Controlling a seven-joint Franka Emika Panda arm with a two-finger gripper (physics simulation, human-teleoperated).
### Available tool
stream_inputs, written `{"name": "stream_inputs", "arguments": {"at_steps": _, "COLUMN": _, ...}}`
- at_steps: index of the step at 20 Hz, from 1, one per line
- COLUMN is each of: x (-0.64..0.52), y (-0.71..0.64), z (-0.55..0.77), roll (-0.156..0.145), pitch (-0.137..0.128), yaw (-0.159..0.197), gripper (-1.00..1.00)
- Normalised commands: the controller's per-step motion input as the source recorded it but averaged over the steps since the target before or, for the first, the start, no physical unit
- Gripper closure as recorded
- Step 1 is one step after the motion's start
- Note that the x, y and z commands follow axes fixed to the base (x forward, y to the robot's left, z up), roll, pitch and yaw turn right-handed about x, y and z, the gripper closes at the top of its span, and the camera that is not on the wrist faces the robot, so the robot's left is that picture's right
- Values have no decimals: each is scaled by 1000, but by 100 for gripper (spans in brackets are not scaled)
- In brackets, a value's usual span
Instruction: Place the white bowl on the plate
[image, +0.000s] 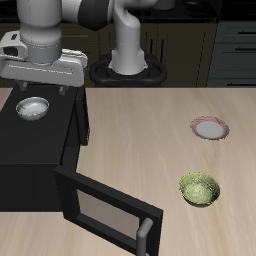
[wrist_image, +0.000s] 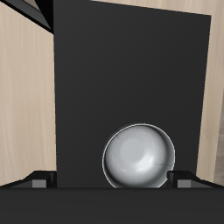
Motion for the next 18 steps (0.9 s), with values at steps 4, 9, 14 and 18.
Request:
{"name": "stream_inputs", "arguments": {"at_steps": 4, "x": -27, "y": 86, "z": -204, "roll": 14, "pitch": 14, "yaw": -19, "gripper": -100}}
{"name": "stream_inputs", "arguments": {"at_steps": 9, "x": -55, "y": 95, "z": -346, "roll": 43, "pitch": 43, "yaw": -63, "gripper": -100}}
{"name": "stream_inputs", "arguments": {"at_steps": 14, "x": -42, "y": 11, "z": -266, "roll": 7, "pitch": 25, "yaw": -20, "gripper": -100}}
{"name": "stream_inputs", "arguments": {"at_steps": 18, "x": -61, "y": -60, "z": -77, "roll": -6, "pitch": -4, "yaw": -11, "gripper": -100}}
